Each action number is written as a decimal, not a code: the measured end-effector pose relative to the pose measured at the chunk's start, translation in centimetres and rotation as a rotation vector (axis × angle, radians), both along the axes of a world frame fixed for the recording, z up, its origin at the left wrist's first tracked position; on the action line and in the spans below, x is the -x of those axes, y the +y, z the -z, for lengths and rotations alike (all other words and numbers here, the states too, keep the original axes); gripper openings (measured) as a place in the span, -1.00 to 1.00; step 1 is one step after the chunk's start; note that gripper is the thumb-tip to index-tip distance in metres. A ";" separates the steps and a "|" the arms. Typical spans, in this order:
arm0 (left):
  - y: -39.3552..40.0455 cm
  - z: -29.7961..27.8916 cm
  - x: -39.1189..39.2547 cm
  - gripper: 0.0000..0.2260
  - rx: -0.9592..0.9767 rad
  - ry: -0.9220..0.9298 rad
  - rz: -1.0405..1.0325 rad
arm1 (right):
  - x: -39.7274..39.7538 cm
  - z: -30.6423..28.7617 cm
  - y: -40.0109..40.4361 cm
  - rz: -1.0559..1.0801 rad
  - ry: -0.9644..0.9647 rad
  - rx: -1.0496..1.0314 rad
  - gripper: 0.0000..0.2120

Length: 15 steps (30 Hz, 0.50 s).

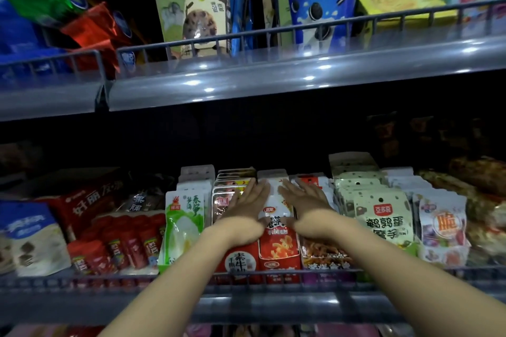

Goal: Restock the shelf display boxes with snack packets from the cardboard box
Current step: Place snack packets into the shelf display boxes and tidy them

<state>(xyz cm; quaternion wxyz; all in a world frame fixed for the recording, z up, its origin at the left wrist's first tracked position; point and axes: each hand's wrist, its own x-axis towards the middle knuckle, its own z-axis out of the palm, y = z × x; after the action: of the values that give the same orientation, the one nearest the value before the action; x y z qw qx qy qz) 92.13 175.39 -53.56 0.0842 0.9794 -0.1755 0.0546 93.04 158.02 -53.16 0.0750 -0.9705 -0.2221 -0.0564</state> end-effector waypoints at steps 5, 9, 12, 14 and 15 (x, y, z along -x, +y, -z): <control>2.1 -1.2 0.8 -0.41 0.110 -0.094 -0.252 | 0.6 -0.9 2.3 -0.088 -0.073 -0.034 -0.35; 3.8 -2.8 -0.6 -0.35 -0.234 -0.033 -0.267 | -0.9 -2.1 4.6 -0.086 -0.061 0.035 -0.42; 4.2 -3.0 -1.2 -0.30 -0.350 0.004 -0.232 | -2.1 -2.1 5.6 -0.067 -0.038 0.066 -0.45; 4.4 -2.8 -1.5 -0.30 -0.336 -0.006 -0.214 | -2.6 -1.5 5.9 -0.061 -0.032 0.055 -0.46; 4.4 -2.7 -1.7 -0.31 -0.332 -0.007 -0.208 | -2.8 -1.3 6.0 -0.060 -0.030 0.041 -0.47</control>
<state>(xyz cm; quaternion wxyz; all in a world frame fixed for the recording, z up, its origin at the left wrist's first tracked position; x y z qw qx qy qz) 93.80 179.83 -50.82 -0.0851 0.9925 -0.0802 0.0365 95.80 163.98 -51.83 0.0534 -0.9638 -0.2532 -0.0639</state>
